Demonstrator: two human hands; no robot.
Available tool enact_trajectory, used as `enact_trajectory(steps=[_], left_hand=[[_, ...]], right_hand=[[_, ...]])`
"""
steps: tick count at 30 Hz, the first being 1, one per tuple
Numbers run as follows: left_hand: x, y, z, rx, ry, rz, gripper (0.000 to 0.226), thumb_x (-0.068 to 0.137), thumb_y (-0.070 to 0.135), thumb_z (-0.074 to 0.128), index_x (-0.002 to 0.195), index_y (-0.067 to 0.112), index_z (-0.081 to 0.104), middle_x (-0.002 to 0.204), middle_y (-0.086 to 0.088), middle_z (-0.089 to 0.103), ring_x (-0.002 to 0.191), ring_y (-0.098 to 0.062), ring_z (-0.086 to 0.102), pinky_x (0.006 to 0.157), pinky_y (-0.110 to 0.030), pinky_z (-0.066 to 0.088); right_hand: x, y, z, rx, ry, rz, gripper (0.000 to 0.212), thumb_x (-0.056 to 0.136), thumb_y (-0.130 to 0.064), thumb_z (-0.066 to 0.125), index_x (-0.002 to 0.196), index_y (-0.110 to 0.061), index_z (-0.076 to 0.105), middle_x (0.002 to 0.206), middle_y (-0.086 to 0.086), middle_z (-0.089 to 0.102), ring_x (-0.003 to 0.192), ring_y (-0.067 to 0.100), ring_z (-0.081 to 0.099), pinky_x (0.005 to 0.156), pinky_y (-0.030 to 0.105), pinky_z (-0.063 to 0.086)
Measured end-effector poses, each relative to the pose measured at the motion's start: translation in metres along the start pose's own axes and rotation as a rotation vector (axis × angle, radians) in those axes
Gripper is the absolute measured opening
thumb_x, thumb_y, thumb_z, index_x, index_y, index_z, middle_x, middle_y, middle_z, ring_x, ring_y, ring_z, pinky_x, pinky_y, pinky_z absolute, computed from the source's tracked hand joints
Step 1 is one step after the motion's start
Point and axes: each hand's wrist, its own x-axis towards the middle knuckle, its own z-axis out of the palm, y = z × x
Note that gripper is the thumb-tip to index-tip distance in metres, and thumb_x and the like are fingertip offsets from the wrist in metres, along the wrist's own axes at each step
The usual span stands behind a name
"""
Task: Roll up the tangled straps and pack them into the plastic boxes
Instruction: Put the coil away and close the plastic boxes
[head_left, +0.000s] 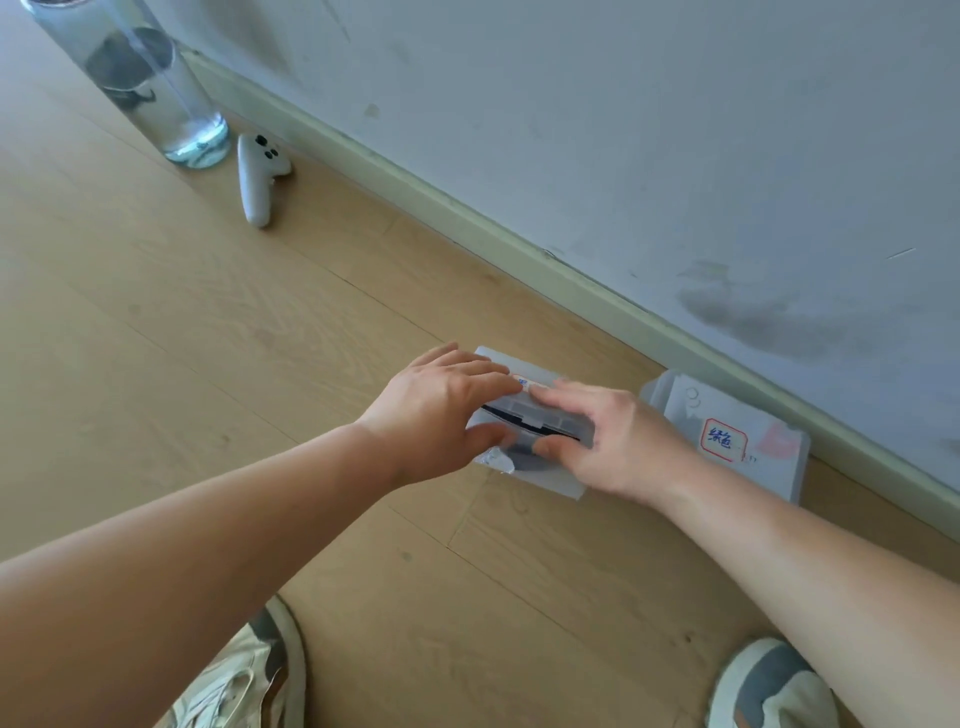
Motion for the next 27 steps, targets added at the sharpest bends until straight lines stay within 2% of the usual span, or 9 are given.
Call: enact_trajectory(steps=[2,5,9,11,14,17,20,23,27], left_hand=[[0.011,0.006,-0.005,-0.058,-0.047,-0.040,0.048,0.092,0.043,0.074,0.136,0.028,0.065,0.137,0.008,0.067,0.133,-0.017,0.057,0.122,-0.043,0.034],[0.029,0.016,-0.011,-0.141,-0.147,-0.157,0.045,0.093,0.045,0.070,0.136,0.034,0.061,0.131,0.015,0.065,0.126,-0.013,0.053,0.102,-0.040,0.049],[0.050,0.016,-0.019,-0.124,-0.265,-0.323,0.044,0.084,0.050,0.076,0.124,0.041,0.060,0.113,0.010,0.063,0.107,-0.017,0.057,0.088,-0.042,0.054],[0.057,0.017,-0.024,-0.109,-0.308,-0.355,0.046,0.080,0.049,0.081,0.120,0.039,0.060,0.109,0.013,0.061,0.101,-0.017,0.058,0.084,-0.040,0.055],[0.059,0.021,-0.024,-0.075,-0.358,-0.311,0.052,0.076,0.045,0.085,0.120,0.033,0.059,0.112,0.012,0.058,0.100,-0.017,0.055,0.083,-0.040,0.053],[0.057,0.022,-0.019,-0.132,-0.326,-0.345,0.041,0.080,0.041,0.083,0.115,0.032,0.062,0.112,0.010,0.061,0.101,-0.018,0.058,0.080,-0.037,0.051],[0.059,0.021,-0.020,-0.178,-0.320,-0.391,0.037,0.081,0.039,0.083,0.113,0.030,0.064,0.111,0.008,0.062,0.100,-0.018,0.058,0.076,-0.033,0.047],[0.064,0.021,-0.022,-0.187,-0.333,-0.414,0.039,0.080,0.038,0.085,0.113,0.028,0.066,0.110,0.006,0.062,0.098,-0.018,0.057,0.073,-0.031,0.044],[0.072,0.022,-0.023,-0.197,-0.338,-0.457,0.042,0.077,0.037,0.087,0.112,0.027,0.067,0.112,0.003,0.066,0.098,-0.020,0.060,0.076,-0.034,0.052]], right_hand=[[-0.001,0.003,-0.003,0.089,0.072,0.060,0.049,0.090,-0.042,0.075,0.137,-0.046,0.061,0.140,-0.019,0.062,0.131,0.005,0.055,0.105,0.024,0.043],[0.003,0.004,-0.013,0.186,0.082,0.168,0.047,0.087,-0.042,0.079,0.133,-0.044,0.064,0.125,-0.019,0.066,0.111,0.002,0.058,0.090,0.020,0.041],[0.019,0.001,-0.019,0.256,0.080,0.208,0.047,0.084,-0.034,0.084,0.128,-0.039,0.068,0.121,-0.014,0.067,0.112,0.010,0.062,0.091,0.024,0.045],[0.027,-0.001,-0.024,0.220,0.046,0.233,0.057,0.079,-0.032,0.088,0.131,-0.036,0.065,0.122,-0.011,0.065,0.113,0.014,0.062,0.093,0.027,0.045],[0.034,-0.005,-0.028,0.121,-0.070,0.245,0.071,0.074,-0.031,0.092,0.138,-0.036,0.060,0.122,-0.010,0.060,0.112,0.015,0.060,0.091,0.027,0.044],[0.037,-0.007,-0.025,0.131,-0.055,0.255,0.056,0.079,-0.029,0.088,0.130,-0.036,0.067,0.126,-0.010,0.066,0.112,0.015,0.063,0.093,0.029,0.048],[0.042,-0.006,-0.025,0.129,-0.034,0.250,0.046,0.082,-0.030,0.085,0.125,-0.036,0.072,0.120,-0.011,0.072,0.106,0.013,0.066,0.093,0.030,0.052],[0.045,-0.005,-0.026,0.138,-0.038,0.268,0.046,0.082,-0.029,0.085,0.126,-0.036,0.072,0.118,-0.011,0.073,0.106,0.013,0.067,0.091,0.030,0.052],[0.054,-0.007,-0.030,0.132,-0.055,0.303,0.048,0.078,-0.028,0.088,0.123,-0.035,0.073,0.116,-0.007,0.073,0.103,0.016,0.068,0.094,0.033,0.055]])
